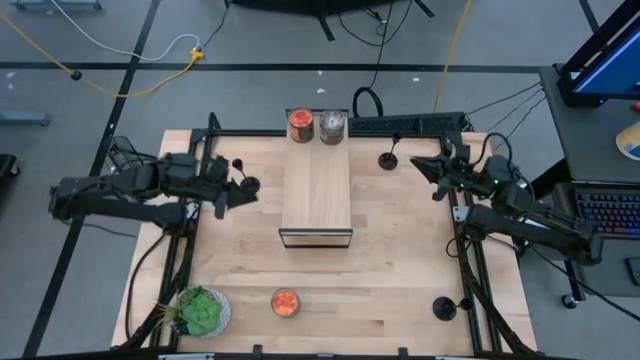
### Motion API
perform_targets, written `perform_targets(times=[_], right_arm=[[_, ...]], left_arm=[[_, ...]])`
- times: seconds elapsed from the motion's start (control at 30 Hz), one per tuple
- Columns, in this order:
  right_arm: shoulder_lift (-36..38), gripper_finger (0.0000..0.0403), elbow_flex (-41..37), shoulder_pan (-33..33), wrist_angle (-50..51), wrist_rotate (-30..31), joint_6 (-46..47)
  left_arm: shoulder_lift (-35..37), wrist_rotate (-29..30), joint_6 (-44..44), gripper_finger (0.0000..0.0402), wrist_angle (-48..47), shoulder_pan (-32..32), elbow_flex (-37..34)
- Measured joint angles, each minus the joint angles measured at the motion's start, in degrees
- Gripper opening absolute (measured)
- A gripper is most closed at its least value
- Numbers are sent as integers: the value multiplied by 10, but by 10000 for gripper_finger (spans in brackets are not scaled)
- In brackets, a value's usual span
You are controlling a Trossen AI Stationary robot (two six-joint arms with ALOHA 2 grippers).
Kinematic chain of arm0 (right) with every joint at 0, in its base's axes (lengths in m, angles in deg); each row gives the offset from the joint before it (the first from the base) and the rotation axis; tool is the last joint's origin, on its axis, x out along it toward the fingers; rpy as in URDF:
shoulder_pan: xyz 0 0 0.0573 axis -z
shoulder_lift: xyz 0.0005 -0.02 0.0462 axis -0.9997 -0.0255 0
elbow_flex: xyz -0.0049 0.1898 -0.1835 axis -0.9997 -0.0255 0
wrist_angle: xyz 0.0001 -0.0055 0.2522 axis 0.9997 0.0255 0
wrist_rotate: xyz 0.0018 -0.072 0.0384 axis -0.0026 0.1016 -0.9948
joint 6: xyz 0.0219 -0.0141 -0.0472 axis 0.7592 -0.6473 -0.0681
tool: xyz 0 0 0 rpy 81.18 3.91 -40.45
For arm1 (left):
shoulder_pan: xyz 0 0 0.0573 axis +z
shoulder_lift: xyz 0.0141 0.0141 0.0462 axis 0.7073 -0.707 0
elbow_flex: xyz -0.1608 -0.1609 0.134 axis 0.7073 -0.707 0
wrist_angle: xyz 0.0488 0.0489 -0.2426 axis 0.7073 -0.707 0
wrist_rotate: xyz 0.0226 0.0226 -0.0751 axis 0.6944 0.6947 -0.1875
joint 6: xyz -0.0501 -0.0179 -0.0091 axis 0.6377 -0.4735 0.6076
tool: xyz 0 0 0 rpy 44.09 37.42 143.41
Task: Pick & Place candle stick holders
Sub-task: Put the orange scented candle on the shelf
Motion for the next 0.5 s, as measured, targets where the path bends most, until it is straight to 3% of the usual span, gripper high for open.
perform_targets(times=[0.3, 0.5], right_arm=[[41, 0, -53, 0, 8, -64, 7], [51, 0, -79, 0, 6, -62, -11]], left_arm=[[-113, 83, 107, 63, -12, -150, 58], [-188, 109, 207, 63, -13, -236, 94]])
